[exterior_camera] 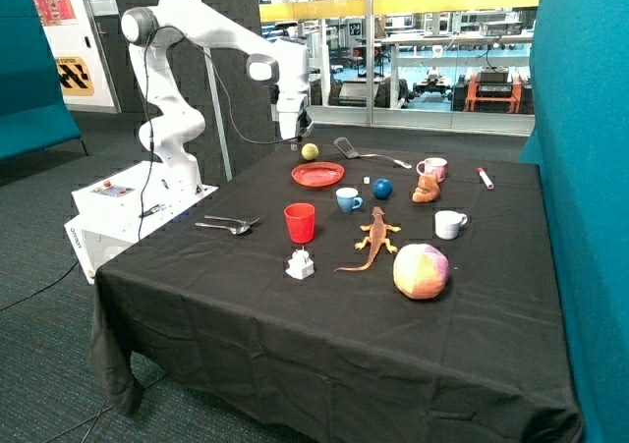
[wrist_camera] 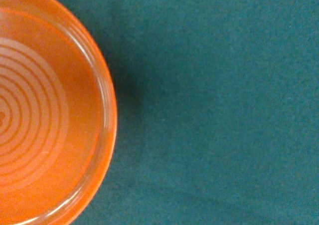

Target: Set the table

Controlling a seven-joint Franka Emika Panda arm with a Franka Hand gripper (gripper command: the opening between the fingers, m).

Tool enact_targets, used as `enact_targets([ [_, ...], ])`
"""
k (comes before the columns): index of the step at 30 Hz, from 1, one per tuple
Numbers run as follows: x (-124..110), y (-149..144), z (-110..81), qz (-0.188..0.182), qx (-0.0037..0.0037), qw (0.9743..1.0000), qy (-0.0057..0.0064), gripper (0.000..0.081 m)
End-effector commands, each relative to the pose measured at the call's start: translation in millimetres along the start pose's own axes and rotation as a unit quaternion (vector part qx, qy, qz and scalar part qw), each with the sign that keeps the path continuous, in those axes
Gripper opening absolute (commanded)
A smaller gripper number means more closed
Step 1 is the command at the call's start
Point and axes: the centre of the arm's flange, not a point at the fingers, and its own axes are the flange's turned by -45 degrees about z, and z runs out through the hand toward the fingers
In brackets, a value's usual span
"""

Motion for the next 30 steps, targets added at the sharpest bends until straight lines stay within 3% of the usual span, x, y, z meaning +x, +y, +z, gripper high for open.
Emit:
enact_targets([
  [1,-10,-15,13.1,-0.005,-0.00049,1.0,0.0036,0.0524],
  [9,-14,-33,28.4,-0.02,-0.00054,0.9998,0.0036,0.0526],
  [20,8,-56,30.7,-0.04,-0.00062,0.9992,0.0036,0.053],
  [30,23,-65,44.9,-0.052,-0.00066,0.9986,0.0036,0.0533],
])
